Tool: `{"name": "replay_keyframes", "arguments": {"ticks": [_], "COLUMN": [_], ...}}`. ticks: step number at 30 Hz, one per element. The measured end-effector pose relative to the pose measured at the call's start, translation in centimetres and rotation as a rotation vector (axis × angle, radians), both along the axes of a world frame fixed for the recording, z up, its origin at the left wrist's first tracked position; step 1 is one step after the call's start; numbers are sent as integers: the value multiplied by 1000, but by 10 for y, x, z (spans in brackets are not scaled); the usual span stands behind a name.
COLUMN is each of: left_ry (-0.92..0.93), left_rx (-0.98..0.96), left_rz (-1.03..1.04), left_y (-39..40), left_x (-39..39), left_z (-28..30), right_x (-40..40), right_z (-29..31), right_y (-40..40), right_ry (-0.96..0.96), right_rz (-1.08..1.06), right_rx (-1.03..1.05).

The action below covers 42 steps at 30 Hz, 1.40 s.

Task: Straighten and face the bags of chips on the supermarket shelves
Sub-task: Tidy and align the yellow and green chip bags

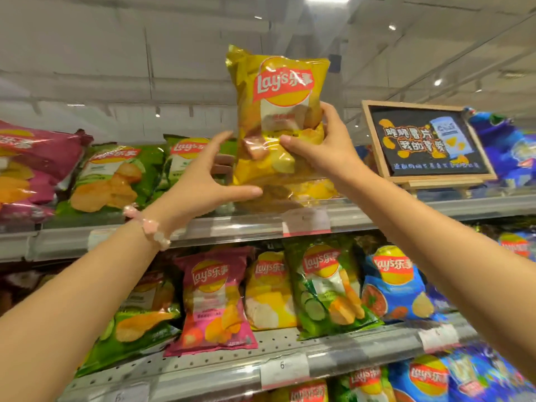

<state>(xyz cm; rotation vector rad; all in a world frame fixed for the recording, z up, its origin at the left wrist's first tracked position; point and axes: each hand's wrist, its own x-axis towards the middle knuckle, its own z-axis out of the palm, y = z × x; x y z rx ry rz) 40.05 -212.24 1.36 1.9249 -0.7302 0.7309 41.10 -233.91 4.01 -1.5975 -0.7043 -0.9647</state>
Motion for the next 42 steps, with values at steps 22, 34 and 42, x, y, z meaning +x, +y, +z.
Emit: {"name": "replay_keyframes", "arguments": {"ticks": [22, 34, 42], "left_ry": [-115, -160, -533], "left_rx": [889, 727, 590], "left_rz": [613, 547, 523], "left_y": [-31, -42, -64], "left_x": [46, 22, -9], "left_z": [-25, -32, -90], "right_x": [109, 106, 57], "right_z": [-21, -34, -79], "right_y": [-103, -102, -88], "right_ry": [395, 203, -286], "right_rz": [-101, -394, -317], "right_rx": [-174, -295, -201]}}
